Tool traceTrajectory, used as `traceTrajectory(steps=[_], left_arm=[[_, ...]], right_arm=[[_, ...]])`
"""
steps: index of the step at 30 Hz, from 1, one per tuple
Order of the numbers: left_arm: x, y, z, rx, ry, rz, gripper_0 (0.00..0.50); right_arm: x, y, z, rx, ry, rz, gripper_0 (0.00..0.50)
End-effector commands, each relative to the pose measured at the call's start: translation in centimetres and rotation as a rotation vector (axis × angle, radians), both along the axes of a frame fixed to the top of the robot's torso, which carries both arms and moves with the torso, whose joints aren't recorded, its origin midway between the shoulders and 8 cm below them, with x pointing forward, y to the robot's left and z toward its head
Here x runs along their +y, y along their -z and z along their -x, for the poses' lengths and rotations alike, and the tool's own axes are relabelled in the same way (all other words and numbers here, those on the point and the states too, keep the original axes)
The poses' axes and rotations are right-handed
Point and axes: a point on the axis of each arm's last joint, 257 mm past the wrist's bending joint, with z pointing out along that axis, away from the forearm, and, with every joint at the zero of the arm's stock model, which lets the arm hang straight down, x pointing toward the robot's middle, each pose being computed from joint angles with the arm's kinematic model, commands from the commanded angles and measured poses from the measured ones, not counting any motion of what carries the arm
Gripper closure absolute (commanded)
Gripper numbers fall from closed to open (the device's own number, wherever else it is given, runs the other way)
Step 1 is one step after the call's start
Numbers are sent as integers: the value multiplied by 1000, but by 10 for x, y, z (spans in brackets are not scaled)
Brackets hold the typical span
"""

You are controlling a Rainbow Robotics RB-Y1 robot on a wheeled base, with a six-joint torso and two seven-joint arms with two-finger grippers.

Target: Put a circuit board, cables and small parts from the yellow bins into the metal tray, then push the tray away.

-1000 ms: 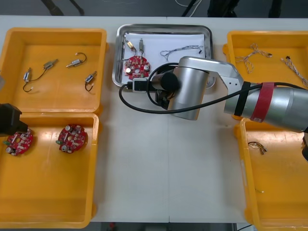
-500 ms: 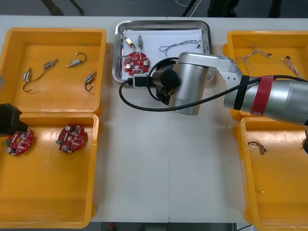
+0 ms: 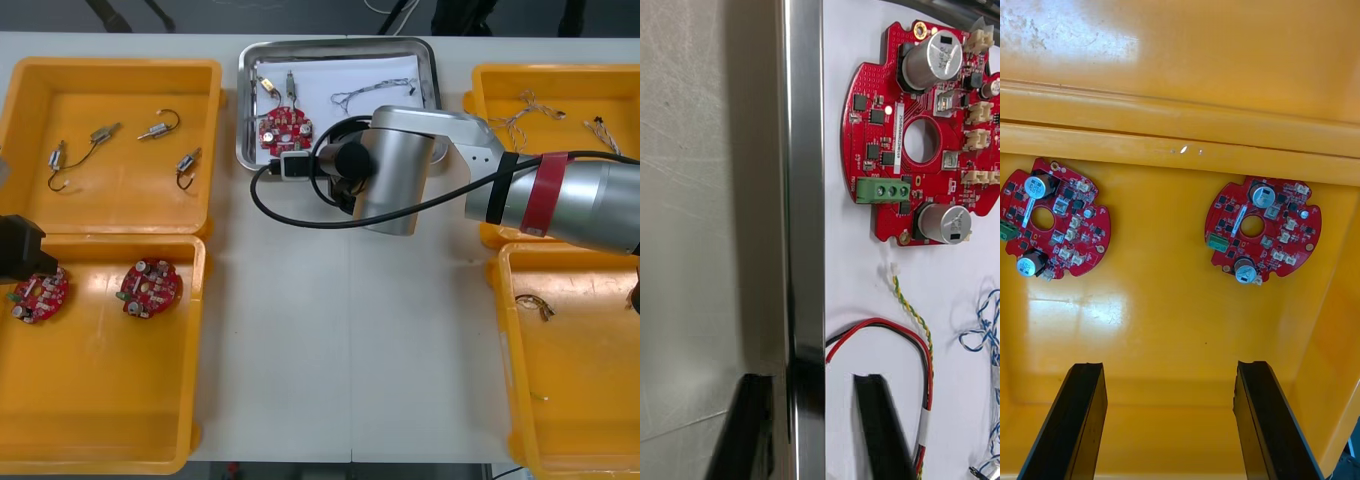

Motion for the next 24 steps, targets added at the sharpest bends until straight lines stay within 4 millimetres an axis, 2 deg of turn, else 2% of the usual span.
traceTrajectory(steps=[1,6,13,19,24], left_arm=[[16,-25,-9,-50,56,-79,0],[16,-25,-9,-50,56,-79,0],[16,-25,-9,-50,56,-79,0],[16,-25,-9,-50,56,-79,0],[16,-25,-9,-50,56,-79,0]], right_arm=[[-4,-37,-17,-76,-22,42,0],[-2,-41,-17,-79,-21,44,0],[0,-57,-3,-53,26,38,0],[9,-67,24,-34,39,59,0],[16,-60,55,63,53,30,0]])
